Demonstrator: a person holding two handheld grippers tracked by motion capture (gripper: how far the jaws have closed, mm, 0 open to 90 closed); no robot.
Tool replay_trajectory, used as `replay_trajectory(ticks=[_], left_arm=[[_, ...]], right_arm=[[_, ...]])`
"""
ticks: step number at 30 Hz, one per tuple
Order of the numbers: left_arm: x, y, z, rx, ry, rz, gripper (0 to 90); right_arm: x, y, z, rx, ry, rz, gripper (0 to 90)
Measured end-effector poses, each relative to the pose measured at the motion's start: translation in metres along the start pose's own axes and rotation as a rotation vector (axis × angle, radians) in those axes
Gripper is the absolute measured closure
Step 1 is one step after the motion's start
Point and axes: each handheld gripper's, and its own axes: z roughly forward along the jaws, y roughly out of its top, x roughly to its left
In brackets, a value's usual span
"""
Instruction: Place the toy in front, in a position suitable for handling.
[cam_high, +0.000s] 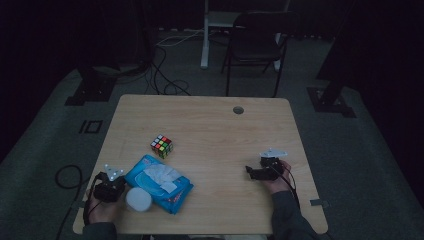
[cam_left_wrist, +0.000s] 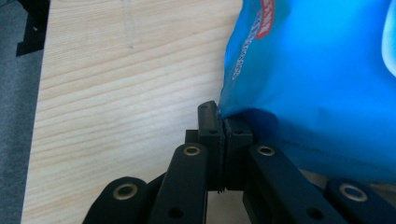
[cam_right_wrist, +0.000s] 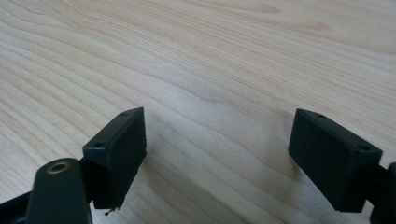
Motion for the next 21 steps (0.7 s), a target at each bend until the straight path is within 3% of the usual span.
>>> replay_trajectory(ticks=[5,11,16,21], left_arm=[[0.006,0.004,0.005,0.000,0.014,-0.013,89.0],[0.011,0.004,0.008,-0.013,0.010,-0.033,88.1],[0.017,0.010,0.016,-0.024,0.011,-0.064,87.3],[0.021,0.010,0.019,-0.037,0.000,-0.079,86.4]], right_arm=[[0.016,0.012,-0.003,-0.044,0.043,-0.030,22.1],[0.045,0.032,0.004,-0.085,0.104,-0.092,25.0],[0.072,0.055,0.016,-0.104,0.192,-0.128,31.6],[0.099,0.079,0.031,-0.121,0.240,-0.172,34.4]])
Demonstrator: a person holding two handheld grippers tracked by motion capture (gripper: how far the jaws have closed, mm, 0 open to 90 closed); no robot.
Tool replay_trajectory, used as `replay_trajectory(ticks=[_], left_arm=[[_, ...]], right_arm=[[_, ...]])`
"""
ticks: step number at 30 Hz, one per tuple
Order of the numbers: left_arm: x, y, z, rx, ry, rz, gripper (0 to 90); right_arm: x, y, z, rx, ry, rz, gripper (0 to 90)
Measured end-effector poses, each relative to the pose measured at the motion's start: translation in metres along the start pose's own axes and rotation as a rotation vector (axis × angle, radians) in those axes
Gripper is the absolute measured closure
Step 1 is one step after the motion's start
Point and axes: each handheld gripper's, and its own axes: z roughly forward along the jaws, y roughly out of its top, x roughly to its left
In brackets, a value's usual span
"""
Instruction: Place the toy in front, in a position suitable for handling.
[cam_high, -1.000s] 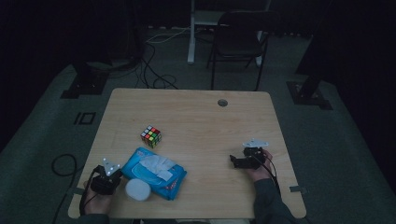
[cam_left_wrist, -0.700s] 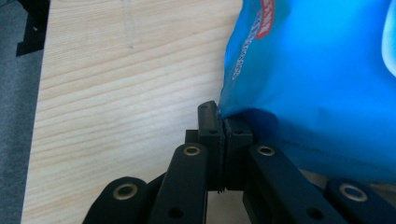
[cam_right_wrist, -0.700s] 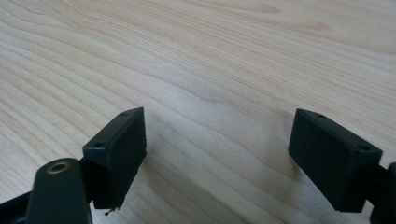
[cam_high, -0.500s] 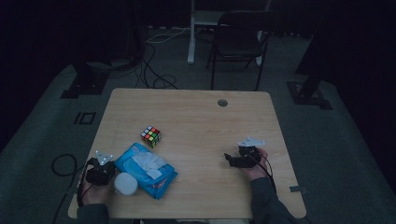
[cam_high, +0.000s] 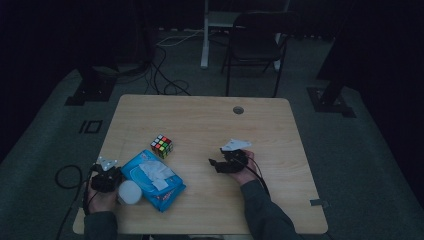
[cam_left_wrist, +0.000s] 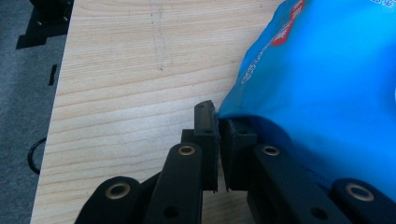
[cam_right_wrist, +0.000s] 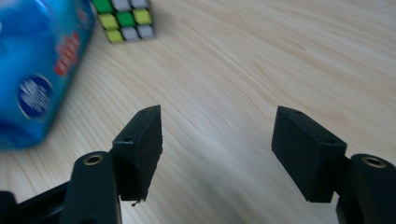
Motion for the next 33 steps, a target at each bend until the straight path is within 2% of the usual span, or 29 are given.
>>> replay_trajectory(ticks=[4,5,10,12,13,18,27,29,33], left_arm=[[0.000,-0.002,0.000,-0.018,0.003,-0.006,84.8],[0.000,-0.002,0.000,-0.018,0.003,-0.006,83.9],[0.001,-0.005,0.000,-0.030,0.014,-0.018,80.5],[0.001,-0.005,0.000,-0.034,0.014,-0.021,80.0],[0.001,-0.006,-0.001,-0.041,0.018,-0.019,79.6],[0.002,-0.008,-0.002,-0.047,0.020,-0.024,77.2],[0.001,-0.009,-0.002,-0.055,0.014,-0.015,80.5],[0.003,-0.010,-0.002,-0.065,0.002,-0.022,80.5],[0.001,-0.010,-0.004,-0.067,0.011,-0.021,80.3]], right_arm=[[0.015,0.018,0.022,-0.007,0.041,-0.023,35.0],[0.015,0.018,0.022,-0.007,0.041,-0.023,35.0],[0.035,0.041,0.053,-0.007,0.088,-0.054,32.8],[0.035,0.041,0.053,-0.007,0.088,-0.054,32.8],[0.042,0.050,0.064,-0.004,0.097,-0.073,31.6],[0.047,0.061,0.079,-0.005,0.112,-0.069,29.3],[0.054,0.082,0.106,0.002,0.128,-0.067,24.0],[0.057,0.090,0.118,0.024,0.132,-0.066,22.6],[0.061,0.096,0.133,0.061,0.115,-0.097,20.7]])
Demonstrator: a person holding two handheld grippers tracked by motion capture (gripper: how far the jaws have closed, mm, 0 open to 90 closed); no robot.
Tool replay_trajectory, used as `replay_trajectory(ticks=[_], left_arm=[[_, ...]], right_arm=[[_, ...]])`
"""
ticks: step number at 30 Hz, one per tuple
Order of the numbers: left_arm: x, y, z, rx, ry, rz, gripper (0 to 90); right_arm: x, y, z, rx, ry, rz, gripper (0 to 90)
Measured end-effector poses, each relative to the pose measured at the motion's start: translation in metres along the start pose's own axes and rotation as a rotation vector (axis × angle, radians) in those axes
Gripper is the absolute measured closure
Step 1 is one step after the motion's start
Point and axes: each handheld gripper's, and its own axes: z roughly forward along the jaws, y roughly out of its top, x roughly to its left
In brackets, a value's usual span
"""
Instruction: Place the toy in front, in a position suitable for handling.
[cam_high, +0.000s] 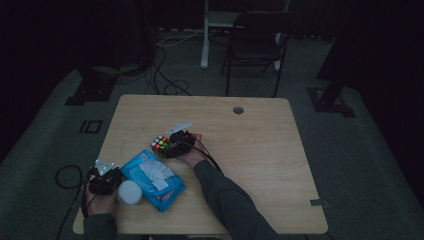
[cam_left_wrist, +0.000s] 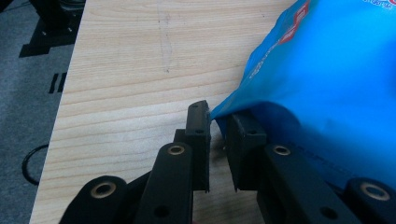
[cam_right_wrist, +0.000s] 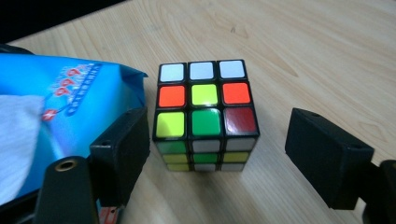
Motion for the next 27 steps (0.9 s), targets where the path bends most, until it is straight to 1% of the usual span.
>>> replay_trajectory(ticks=[3,4,5,8,10,12,13,15,17,18,22,23,25,27], left_arm=[[0.000,0.000,-0.001,-0.001,0.001,0.002,79.5],[0.002,-0.001,-0.003,-0.006,-0.008,-0.013,78.7],[0.002,-0.001,-0.003,-0.007,-0.011,-0.017,78.7],[0.001,-0.001,-0.005,-0.008,-0.011,-0.011,79.9],[0.001,-0.001,-0.004,-0.010,-0.023,-0.008,82.3],[0.003,0.000,-0.003,-0.014,-0.041,-0.016,83.4],[0.005,0.000,-0.003,-0.014,-0.053,-0.019,84.3],[0.007,0.000,-0.002,-0.015,-0.065,-0.016,84.9],[0.008,0.002,-0.001,-0.013,-0.074,-0.018,84.9],[0.007,0.004,0.001,-0.011,-0.074,-0.011,84.9],[0.008,0.010,0.007,-0.006,-0.087,-0.005,85.3],[0.008,0.011,0.009,-0.005,-0.094,-0.007,85.4],[0.011,0.015,0.013,-0.003,-0.125,-0.021,85.6],[0.013,0.019,0.018,0.004,-0.148,-0.022,85.6]], right_arm=[[0.000,0.003,0.006,0.011,0.005,0.005,20.1],[0.001,0.006,0.011,0.023,0.005,-0.002,19.5],[0.001,0.007,0.013,0.027,0.010,-0.003,19.2],[0.002,0.008,0.022,0.058,0.010,-0.001,19.6],[0.004,0.008,0.027,0.078,0.011,-0.003,22.3],[0.005,0.008,0.030,0.086,0.010,-0.003,24.9],[0.005,0.008,0.030,0.088,0.012,-0.004,28.4],[0.005,0.008,0.032,0.100,0.019,0.002,32.3],[0.004,0.008,0.033,0.108,0.024,0.015,32.5],[0.004,0.008,0.033,0.109,0.022,0.019,32.5],[0.005,0.008,0.031,0.108,0.010,0.001,33.8],[0.004,0.008,0.030,0.108,0.015,0.011,33.8],[0.001,0.006,0.027,0.096,0.011,0.013,33.8],[-0.003,0.002,0.020,0.086,0.003,0.021,33.8]])
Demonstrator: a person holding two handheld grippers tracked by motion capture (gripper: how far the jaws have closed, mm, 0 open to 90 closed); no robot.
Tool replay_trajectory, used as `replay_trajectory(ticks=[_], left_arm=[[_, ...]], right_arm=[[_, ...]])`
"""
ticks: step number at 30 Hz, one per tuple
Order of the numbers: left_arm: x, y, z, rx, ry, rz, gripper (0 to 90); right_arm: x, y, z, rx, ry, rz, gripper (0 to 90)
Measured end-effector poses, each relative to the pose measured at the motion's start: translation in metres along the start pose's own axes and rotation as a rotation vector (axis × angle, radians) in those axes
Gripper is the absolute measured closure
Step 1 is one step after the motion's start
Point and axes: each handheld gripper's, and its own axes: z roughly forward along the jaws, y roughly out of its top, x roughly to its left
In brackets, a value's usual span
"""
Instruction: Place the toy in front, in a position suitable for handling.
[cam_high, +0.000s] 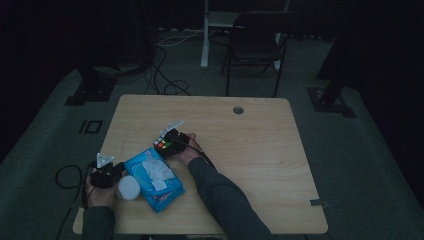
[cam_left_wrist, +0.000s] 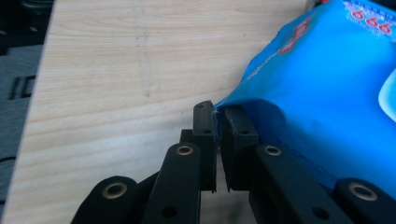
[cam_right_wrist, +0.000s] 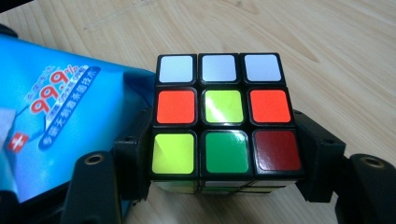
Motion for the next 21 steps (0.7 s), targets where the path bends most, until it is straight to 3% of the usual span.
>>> replay_trajectory(ticks=[5,13,14,18,21], left_arm=[[0.002,0.013,0.014,0.035,-0.025,0.037,84.9],[0.002,0.029,0.036,0.042,-0.060,0.033,77.8],[0.003,0.032,0.039,0.047,-0.076,0.029,76.1],[0.010,0.032,0.035,0.036,-0.086,0.003,67.6],[0.014,0.030,0.020,-0.018,-0.079,-0.041,64.3]], right_arm=[[-0.014,-0.017,-0.021,-0.002,-0.038,0.014,33.8],[-0.034,-0.044,-0.054,0.004,-0.082,0.043,33.8],[-0.040,-0.052,-0.064,0.006,-0.097,0.052,33.8],[-0.048,-0.065,-0.081,-0.003,-0.118,0.067,33.8],[-0.052,-0.072,-0.091,-0.007,-0.132,0.064,33.8]])
